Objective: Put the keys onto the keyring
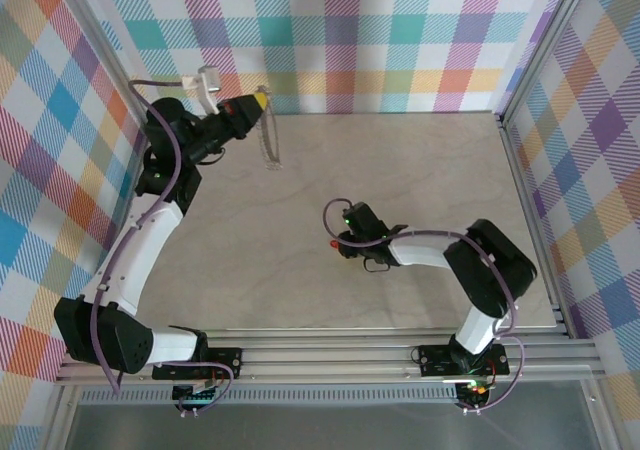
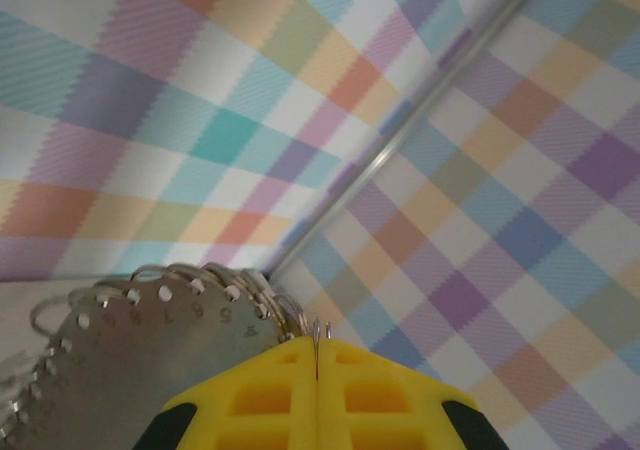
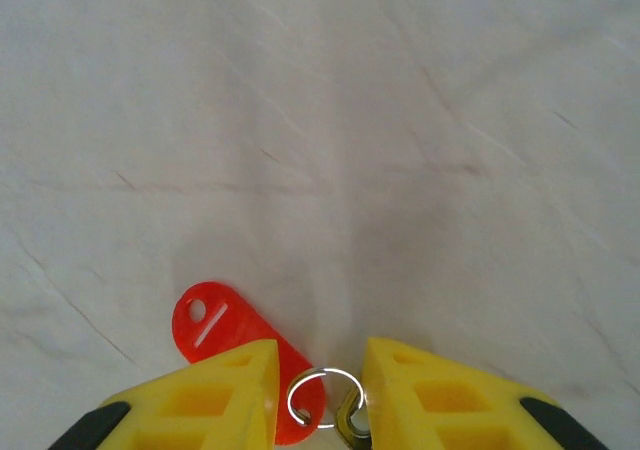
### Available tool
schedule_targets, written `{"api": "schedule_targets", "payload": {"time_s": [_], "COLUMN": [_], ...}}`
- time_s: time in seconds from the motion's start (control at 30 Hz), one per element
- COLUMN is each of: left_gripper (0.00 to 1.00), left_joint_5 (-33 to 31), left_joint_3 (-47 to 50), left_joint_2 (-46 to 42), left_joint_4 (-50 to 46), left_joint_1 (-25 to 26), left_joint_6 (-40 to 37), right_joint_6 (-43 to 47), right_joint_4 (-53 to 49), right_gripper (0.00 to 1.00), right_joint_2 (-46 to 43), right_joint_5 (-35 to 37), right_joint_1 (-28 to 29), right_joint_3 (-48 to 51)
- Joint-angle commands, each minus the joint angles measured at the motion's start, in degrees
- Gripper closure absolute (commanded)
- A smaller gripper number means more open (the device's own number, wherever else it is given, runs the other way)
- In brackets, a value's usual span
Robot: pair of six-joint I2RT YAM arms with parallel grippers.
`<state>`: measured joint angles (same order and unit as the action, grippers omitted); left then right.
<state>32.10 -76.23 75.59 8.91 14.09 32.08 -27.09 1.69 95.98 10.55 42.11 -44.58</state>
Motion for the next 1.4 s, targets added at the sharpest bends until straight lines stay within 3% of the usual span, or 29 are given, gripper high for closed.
{"api": "schedule_targets", "payload": {"time_s": [0.0,0.17,0.3,0.43,0.6,0.8,0.97,1.37], "left_gripper": [1.00,1.00,1.00,1.00,1.00,1.00,1.00,1.00], "left_joint_5": [0.72,-1.33,-4.32,-6.71,-7.84,-7.56,-7.92,-8.48], "left_joint_3": [-2.54,-1.72,-0.22,0.55,0.55,0.94,2.94,5.07], "left_joint_2": [0.81,2.57,2.95,2.67,2.00,1.19,0.26,-2.23], "left_joint_4": [0.92,0.01,1.92,2.97,0.82,-1.18,-0.01,3.79], "left_joint_1": [4.23,10.74,14.18,15.90,16.85,16.94,16.94,16.94], "left_joint_6": [-3.70,-6.20,-6.76,-7.13,-9.06,-10.16,-10.09,-9.79], "right_joint_6": [-1.03,-1.12,-3.06,-6.15,-9.57,-11.57,-16.60,-22.47], "right_joint_4": [-4.91,-8.51,-16.89,-23.31,-24.84,-26.11,-27.49,-30.19], "right_gripper": [0.71,0.68,0.66,0.66,0.67,0.72,0.74,0.61], "right_joint_2": [-3.87,-16.77,-27.84,-32.26,-28.80,-22.30,-17.40,-6.86], "right_joint_5": [3.49,3.80,3.08,0.99,-5.74,-8.97,-6.80,-2.33], "right_joint_1": [-1.26,-4.20,-7.38,-8.01,-8.01,-7.84,-6.20,-3.79], "right_joint_3": [3.84,7.94,7.84,7.09,6.25,1.47,-2.09,-8.34]}}
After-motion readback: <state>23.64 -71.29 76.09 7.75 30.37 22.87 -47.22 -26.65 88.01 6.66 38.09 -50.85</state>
